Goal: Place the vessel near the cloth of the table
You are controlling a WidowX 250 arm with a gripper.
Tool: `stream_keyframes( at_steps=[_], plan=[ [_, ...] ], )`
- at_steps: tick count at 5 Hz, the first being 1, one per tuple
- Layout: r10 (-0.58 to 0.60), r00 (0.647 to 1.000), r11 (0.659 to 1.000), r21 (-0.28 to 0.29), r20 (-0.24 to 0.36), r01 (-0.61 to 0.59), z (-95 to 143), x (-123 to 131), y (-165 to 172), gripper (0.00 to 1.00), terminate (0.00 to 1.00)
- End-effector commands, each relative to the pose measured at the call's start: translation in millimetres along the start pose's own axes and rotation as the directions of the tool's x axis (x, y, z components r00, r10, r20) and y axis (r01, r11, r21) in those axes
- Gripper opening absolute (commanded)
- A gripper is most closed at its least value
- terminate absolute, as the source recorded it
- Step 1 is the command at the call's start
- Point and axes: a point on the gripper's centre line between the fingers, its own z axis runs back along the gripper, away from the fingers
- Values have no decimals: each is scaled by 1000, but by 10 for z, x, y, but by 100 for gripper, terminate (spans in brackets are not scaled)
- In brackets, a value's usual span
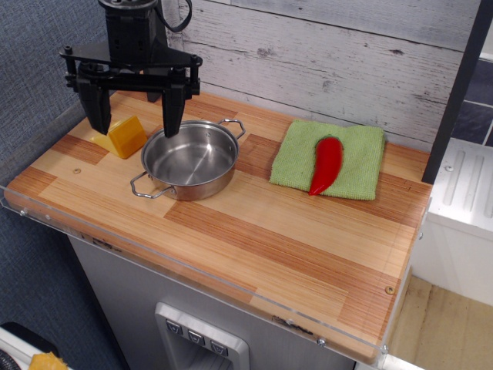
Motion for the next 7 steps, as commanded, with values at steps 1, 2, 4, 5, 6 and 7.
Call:
stream_keyframes(
  at_steps=[1,2,4,5,6,7],
  plan=[
    [-48,995,998,-47,90,52,330,-284,-279,100,0],
    [-174,977,980,-76,121,184,366,-466,-731,100,0],
    [-381,901,908,-99,205,407,327,-793,-1341,100,0],
    [-437,875,886,-70,210,459,302,-974,-1470,100,0],
    [-479,851,856,-99,215,507,295,-1161,-1611,100,0],
    [-479,851,856,-99,215,507,295,-1161,-1611,100,100]
  ],
)
